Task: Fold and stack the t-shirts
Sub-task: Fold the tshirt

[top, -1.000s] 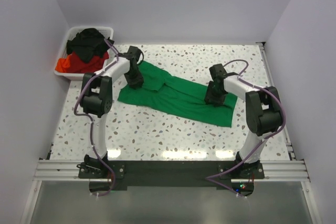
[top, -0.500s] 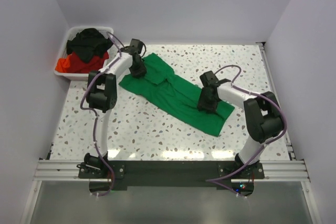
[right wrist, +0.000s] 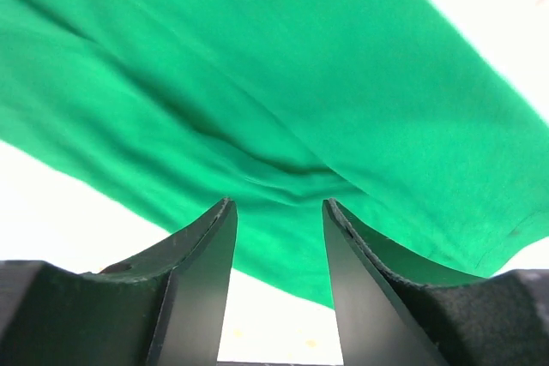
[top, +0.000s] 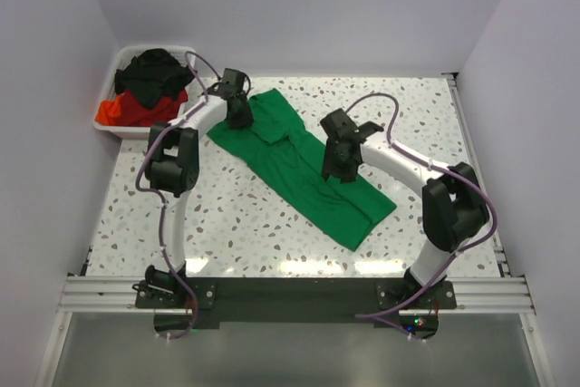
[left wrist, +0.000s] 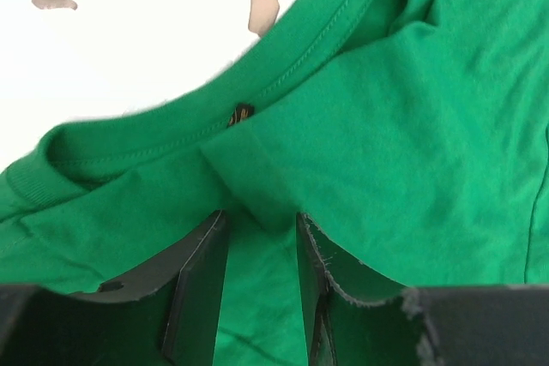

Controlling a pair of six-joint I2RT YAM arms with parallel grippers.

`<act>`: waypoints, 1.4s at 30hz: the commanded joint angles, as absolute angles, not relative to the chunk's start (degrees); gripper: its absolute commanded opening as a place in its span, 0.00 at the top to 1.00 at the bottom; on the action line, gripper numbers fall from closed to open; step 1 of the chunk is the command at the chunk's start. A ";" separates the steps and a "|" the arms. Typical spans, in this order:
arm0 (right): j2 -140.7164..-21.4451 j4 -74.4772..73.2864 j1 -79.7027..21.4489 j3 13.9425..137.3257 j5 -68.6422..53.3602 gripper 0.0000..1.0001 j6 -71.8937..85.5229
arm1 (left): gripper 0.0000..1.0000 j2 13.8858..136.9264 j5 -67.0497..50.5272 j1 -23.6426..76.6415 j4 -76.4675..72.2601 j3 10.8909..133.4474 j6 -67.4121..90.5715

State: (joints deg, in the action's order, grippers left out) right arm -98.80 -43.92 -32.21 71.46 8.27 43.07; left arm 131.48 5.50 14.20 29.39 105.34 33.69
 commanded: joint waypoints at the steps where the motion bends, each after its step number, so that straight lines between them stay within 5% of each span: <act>1: -96.50 -48.16 -32.43 81.72 13.18 0.50 38.24 | 0.57 122.72 5.36 13.80 25.40 103.63 30.85; 12: -121.18 -45.53 -30.94 110.19 12.05 0.46 22.95 | 0.53 109.61 7.56 21.43 33.57 90.82 25.05; 19: -134.20 -38.69 -30.32 126.20 7.47 0.45 15.83 | 0.52 101.97 -4.54 25.93 29.37 77.80 25.14; 42: -130.78 -13.28 -30.59 114.52 -8.61 0.46 12.92 | 0.53 105.29 -23.90 35.07 18.81 74.53 18.99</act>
